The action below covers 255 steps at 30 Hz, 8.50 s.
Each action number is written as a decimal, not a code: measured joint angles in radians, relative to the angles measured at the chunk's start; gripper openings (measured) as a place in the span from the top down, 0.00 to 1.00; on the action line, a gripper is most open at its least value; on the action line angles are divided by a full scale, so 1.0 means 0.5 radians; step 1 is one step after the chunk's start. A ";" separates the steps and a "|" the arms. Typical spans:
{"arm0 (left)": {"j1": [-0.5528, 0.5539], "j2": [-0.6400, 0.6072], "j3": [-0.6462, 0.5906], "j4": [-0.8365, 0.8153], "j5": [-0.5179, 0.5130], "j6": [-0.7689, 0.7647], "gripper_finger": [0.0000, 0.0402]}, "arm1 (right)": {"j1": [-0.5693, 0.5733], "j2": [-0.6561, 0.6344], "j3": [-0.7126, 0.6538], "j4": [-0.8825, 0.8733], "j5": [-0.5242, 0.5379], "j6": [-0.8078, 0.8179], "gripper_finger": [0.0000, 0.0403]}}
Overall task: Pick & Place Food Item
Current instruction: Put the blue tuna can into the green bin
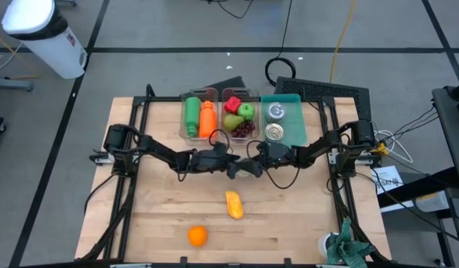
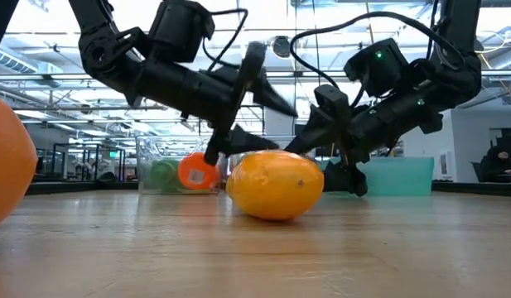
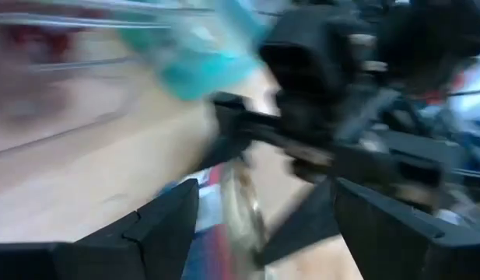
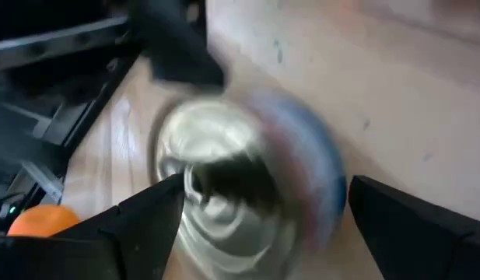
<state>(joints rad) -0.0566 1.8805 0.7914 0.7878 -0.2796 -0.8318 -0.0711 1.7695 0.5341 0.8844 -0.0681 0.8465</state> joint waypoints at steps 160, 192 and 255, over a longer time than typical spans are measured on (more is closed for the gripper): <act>-0.111 -0.012 -0.009 -0.236 -0.064 0.372 0.26 | 0.508 0.346 0.238 0.256 0.546 -2.772 0.51; -0.133 -0.832 -0.002 -0.545 -0.046 1.100 0.26 | 0.489 -0.855 0.224 -1.125 1.440 -2.650 0.54; -0.106 -0.831 -0.002 -0.809 -0.126 1.065 0.26 | -0.310 -1.018 0.225 -2.214 1.381 -2.232 0.13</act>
<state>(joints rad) -0.1097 1.4651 0.7906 0.3832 -0.3428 -0.2993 -0.2260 1.2606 0.6468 -0.2227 0.6224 -0.2695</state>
